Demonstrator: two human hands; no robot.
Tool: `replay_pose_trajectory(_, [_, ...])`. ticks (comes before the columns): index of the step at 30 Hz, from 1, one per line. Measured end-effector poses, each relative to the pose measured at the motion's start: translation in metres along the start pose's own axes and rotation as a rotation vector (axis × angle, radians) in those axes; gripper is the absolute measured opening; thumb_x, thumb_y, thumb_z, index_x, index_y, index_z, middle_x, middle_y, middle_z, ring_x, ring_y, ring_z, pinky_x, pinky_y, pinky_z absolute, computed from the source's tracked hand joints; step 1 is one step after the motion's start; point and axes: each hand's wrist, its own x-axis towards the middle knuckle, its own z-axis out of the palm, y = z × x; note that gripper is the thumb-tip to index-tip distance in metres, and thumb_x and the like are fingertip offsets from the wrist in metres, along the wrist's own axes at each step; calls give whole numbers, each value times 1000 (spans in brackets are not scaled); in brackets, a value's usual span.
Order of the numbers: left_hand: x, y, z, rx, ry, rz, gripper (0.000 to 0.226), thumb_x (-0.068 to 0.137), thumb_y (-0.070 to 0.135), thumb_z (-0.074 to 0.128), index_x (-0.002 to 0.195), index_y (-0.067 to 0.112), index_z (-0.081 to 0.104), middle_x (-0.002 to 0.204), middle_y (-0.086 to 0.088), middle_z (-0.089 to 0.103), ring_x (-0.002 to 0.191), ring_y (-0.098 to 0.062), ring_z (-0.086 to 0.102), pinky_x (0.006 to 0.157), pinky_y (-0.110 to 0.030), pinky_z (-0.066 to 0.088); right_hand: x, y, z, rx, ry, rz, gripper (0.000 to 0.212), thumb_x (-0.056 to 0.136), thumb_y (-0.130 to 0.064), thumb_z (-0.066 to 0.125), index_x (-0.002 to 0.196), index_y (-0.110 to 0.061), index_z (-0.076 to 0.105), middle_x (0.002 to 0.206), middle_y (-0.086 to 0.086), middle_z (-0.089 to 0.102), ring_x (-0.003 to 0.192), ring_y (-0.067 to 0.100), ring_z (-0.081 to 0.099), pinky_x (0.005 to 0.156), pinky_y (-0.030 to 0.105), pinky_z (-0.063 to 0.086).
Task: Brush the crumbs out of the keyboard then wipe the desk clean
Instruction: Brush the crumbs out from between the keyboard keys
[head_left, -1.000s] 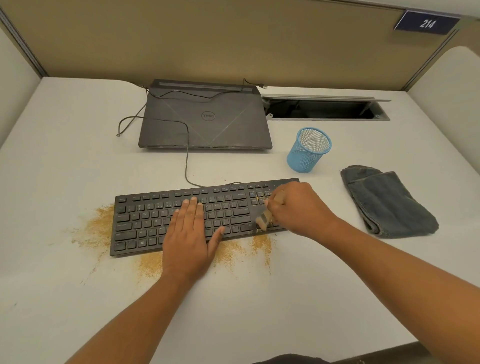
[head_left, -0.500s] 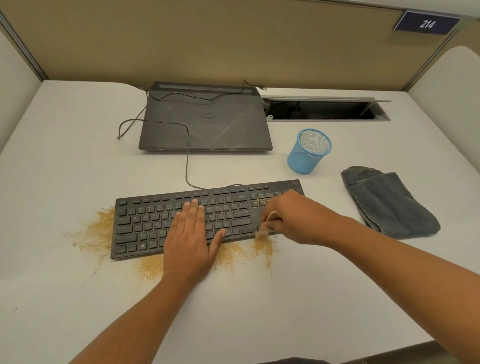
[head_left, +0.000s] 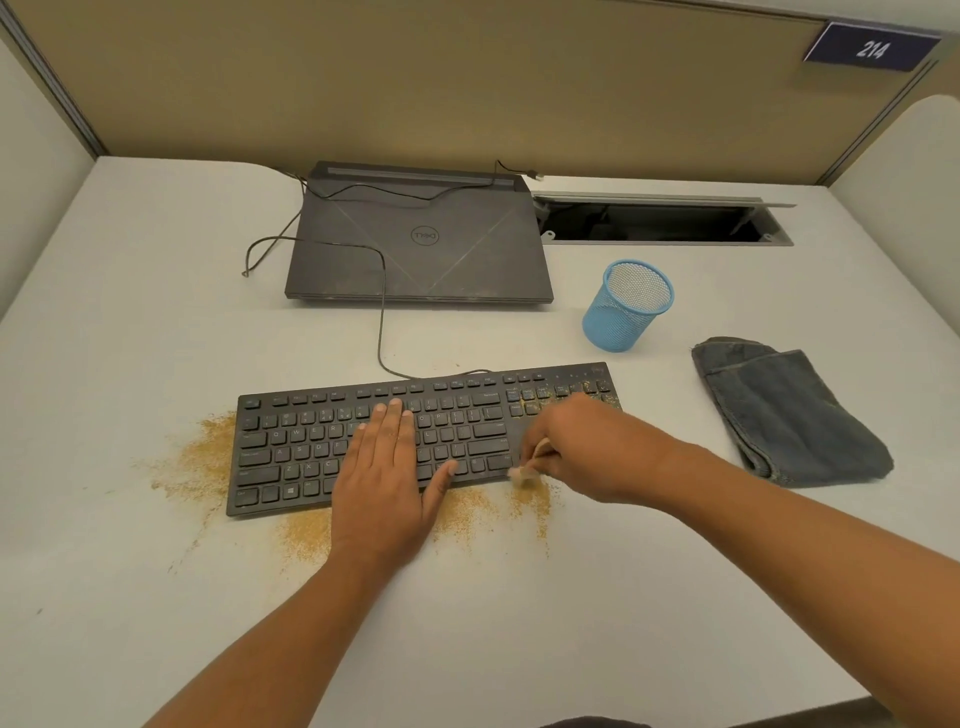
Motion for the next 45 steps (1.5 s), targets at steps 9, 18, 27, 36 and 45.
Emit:
replay_pose_trajectory(9, [0,-1,1,-37,3,0,81,99,65,9,150,6,33,159,-11,27,149,-23,19,121,-41,17,16,-17,10,64,87,18,31,100,-34,53,92,-13,74,87,2,70,78,17,64,73,34,54])
replay_pose_trajectory(18, [0,-1,0,-35,2,-3,81,99,65,11,150,7,33,159,-11,27,149,-23,20,121,-42,18,7,-5,-4,-5,16,38,20,97,-24,58,95,-17,77,93,-3,73,71,7,60,58,17,38])
replay_pose_trajectory(27, [2,1,-1,4,-7,-7,82,98,67,13,150,7,35,159,-11,28,148,-23,21,120,-43,19,31,29,-35,74,250,137,20,97,-19,56,102,-16,75,94,-3,71,78,13,60,64,22,43])
replay_pose_trajectory(36, [3,3,-3,27,-30,-11,82,98,67,17,149,7,36,158,-11,30,148,-23,23,119,-38,10,48,28,-32,213,388,165,29,90,-9,51,76,-8,76,96,0,74,79,11,64,61,14,45])
replay_pose_trajectory(45, [4,3,-1,37,-16,-21,82,97,67,18,149,7,35,158,-10,30,148,-23,23,119,-39,12,55,29,-34,203,422,144,30,95,-13,50,76,-13,73,95,0,73,83,16,65,75,26,50])
